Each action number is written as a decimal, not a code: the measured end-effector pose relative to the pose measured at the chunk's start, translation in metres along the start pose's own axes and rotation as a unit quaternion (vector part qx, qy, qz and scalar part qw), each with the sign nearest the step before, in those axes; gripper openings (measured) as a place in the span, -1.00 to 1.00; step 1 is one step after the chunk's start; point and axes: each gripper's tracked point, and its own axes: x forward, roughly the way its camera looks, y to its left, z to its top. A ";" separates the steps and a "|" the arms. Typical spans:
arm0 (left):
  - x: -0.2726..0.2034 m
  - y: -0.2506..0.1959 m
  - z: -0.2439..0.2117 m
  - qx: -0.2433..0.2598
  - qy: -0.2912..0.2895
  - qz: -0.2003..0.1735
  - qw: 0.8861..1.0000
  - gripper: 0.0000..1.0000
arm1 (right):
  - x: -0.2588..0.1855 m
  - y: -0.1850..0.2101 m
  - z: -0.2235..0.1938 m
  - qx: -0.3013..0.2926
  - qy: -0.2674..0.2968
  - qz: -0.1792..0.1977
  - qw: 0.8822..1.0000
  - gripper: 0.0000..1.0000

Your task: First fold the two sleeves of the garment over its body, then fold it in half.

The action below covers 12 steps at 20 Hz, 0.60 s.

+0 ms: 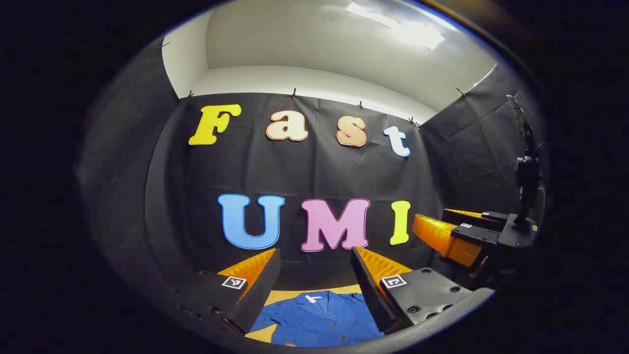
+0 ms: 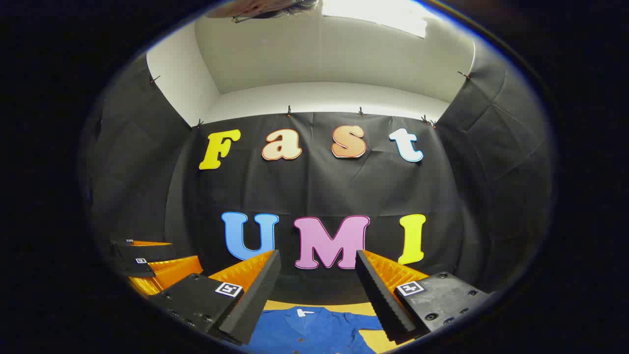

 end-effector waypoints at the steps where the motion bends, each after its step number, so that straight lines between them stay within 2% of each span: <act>1: -0.004 0.009 -0.003 0.001 0.000 0.001 1.000 0.63 | -0.002 0.006 0.003 -0.008 -0.001 -0.004 1.000 0.94; 7: -0.013 0.036 -0.018 -0.026 0.009 -0.015 1.000 0.63 | -0.014 0.030 0.007 -0.030 0.002 -0.014 0.999 0.94; 12: 0.003 0.035 -0.020 -0.032 0.008 -0.005 0.999 0.66 | 0.004 0.023 -0.007 -0.042 0.005 -0.009 0.999 0.94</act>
